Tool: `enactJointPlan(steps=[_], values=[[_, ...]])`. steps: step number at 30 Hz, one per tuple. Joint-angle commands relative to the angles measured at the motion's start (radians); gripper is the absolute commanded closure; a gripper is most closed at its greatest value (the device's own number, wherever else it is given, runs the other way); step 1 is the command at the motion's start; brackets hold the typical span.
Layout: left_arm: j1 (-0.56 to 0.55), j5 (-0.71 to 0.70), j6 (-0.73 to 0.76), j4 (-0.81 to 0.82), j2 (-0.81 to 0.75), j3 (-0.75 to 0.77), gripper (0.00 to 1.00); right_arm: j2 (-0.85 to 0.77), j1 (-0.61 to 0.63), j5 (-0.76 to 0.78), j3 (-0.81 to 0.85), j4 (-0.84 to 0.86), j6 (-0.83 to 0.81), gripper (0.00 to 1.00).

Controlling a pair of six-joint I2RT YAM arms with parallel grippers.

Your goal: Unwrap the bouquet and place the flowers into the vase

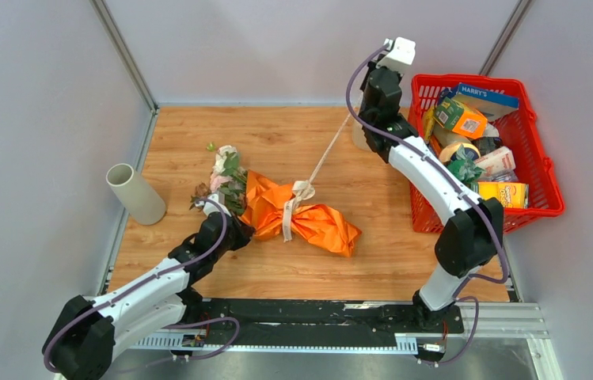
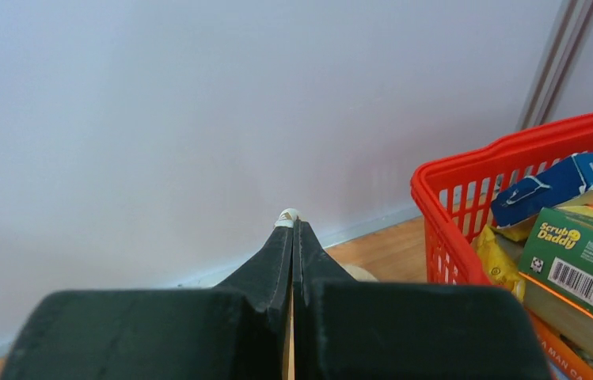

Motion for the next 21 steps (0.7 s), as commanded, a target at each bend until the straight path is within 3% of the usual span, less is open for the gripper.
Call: enactJointPlan(steps=[1, 4, 7, 10, 13, 14, 15, 16, 21], values=[[-0.003, -0.022, 0.041, -0.065, 0.009, 0.02, 1.0, 0.043, -0.035, 0.063, 0.133, 0.046, -0.032, 1.0], [-0.003, -0.02, 0.04, -0.062, 0.028, 0.021, 1.0, 0.089, -0.038, 0.024, 0.195, 0.02, -0.038, 1.0], [-0.003, 0.022, 0.047, -0.004, 0.038, 0.012, 1.0, 0.11, -0.036, -0.182, 0.231, -0.082, -0.017, 1.0], [-0.005, 0.075, 0.04, 0.062, 0.049, 0.009, 1.0, 0.066, -0.019, -0.399, 0.119, -0.115, 0.017, 1.0], [-0.006, 0.087, 0.033, 0.071, 0.061, 0.02, 1.0, 0.021, 0.007, -0.462, -0.009, -0.13, 0.058, 1.0], [-0.008, 0.087, 0.033, 0.073, 0.061, 0.023, 1.0, 0.012, 0.005, -0.502, -0.031, -0.148, 0.071, 0.92], [-0.008, 0.087, 0.033, 0.073, 0.066, 0.021, 1.0, 0.008, 0.005, -0.539, -0.042, -0.164, 0.075, 0.75], [-0.008, 0.084, 0.033, 0.07, 0.066, 0.02, 1.0, 0.008, 0.007, -0.56, -0.038, -0.231, 0.089, 0.65], [-0.008, 0.079, 0.026, 0.067, 0.061, 0.017, 1.0, -0.044, 0.03, -0.6, -0.054, -0.408, 0.149, 0.37]])
